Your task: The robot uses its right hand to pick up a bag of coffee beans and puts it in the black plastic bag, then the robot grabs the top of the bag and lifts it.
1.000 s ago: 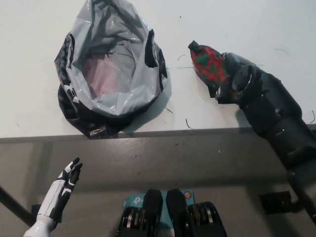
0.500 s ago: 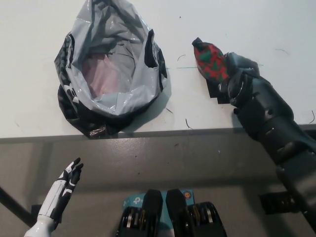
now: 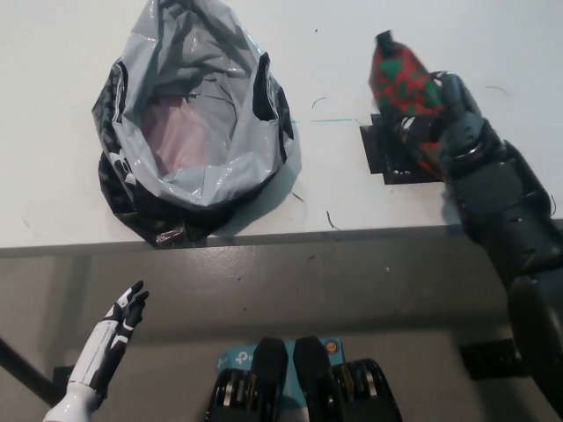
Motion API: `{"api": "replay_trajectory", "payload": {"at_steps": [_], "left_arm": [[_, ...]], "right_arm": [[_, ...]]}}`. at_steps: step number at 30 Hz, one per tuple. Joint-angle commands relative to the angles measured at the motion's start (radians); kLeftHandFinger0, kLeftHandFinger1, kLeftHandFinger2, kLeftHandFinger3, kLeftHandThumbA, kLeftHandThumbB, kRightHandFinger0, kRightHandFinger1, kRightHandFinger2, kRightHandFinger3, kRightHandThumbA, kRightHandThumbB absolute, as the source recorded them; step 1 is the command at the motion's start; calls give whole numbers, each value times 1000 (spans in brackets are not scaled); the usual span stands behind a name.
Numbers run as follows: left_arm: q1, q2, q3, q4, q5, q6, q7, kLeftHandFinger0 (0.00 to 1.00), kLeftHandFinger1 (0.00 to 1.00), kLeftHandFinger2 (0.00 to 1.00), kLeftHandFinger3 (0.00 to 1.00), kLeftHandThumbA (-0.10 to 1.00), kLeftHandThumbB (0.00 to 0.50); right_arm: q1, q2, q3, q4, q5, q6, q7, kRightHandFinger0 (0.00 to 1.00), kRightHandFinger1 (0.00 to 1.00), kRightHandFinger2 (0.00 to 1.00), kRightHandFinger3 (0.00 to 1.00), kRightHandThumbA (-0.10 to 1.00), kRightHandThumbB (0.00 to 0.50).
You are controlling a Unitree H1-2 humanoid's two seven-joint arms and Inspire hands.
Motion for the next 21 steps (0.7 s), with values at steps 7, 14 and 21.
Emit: {"api": "replay_trajectory", "payload": {"at_steps": [7,14,21], "left_arm": [[-52,18,-5,1,-10,-33,-26,1000,1000,1000,1000,971,206],[-49,17,-6,-7,1,-21,-20,1000,1000,1000,1000,957,197],[-57,22,-7,-11,2,-16,-25,1000,1000,1000,1000,937,192]], "right_arm": [[-2,-32,-840,104,874,129,336,0,188,653,758,-100,105],[-17,13,-969,83,923,117,408,0,171,632,1000,-100,53],[-64,32,-1004,39,904,154,444,0,195,666,1000,-100,46]]}}
